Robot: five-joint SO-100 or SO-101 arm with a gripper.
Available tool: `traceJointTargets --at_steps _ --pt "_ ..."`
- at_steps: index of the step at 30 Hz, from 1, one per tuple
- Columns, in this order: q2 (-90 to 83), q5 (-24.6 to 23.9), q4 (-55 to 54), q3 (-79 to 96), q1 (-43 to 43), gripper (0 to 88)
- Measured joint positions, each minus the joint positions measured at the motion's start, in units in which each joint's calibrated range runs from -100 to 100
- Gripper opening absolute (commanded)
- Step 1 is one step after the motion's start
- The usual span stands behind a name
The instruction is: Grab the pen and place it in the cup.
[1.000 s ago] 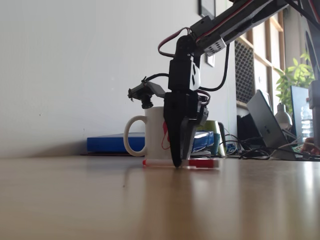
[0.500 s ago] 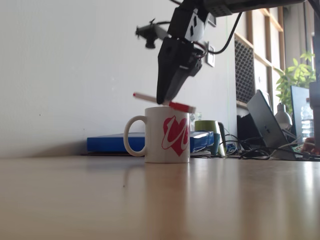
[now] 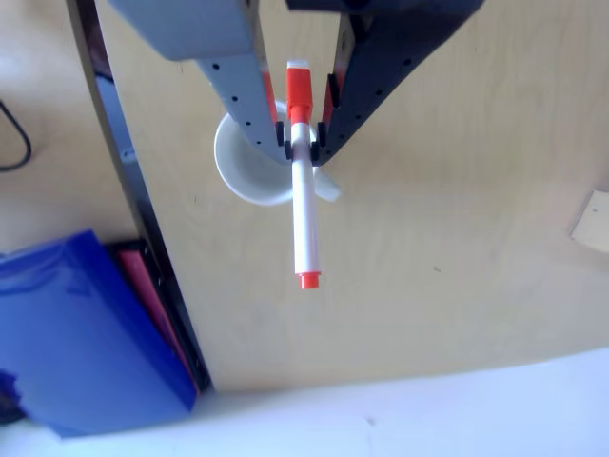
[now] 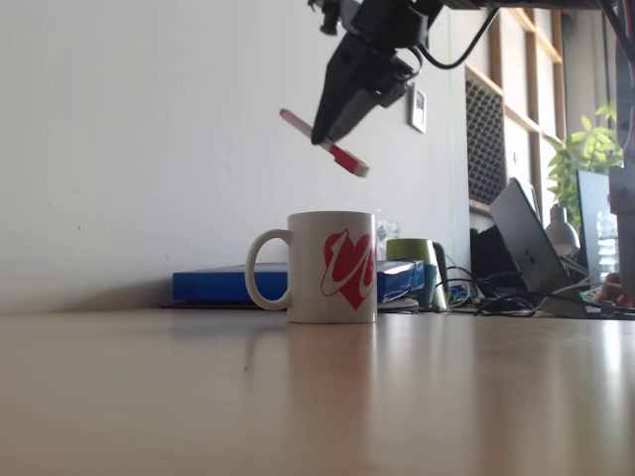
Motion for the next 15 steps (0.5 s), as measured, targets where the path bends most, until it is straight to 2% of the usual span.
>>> traceJointTargets --at_steps 10,15 --pt "0.0 -0.05 -10.68 0.0 0.0 1.1" --pt "4.13 -0.29 -12.12 -0.09 0.59 1.1"
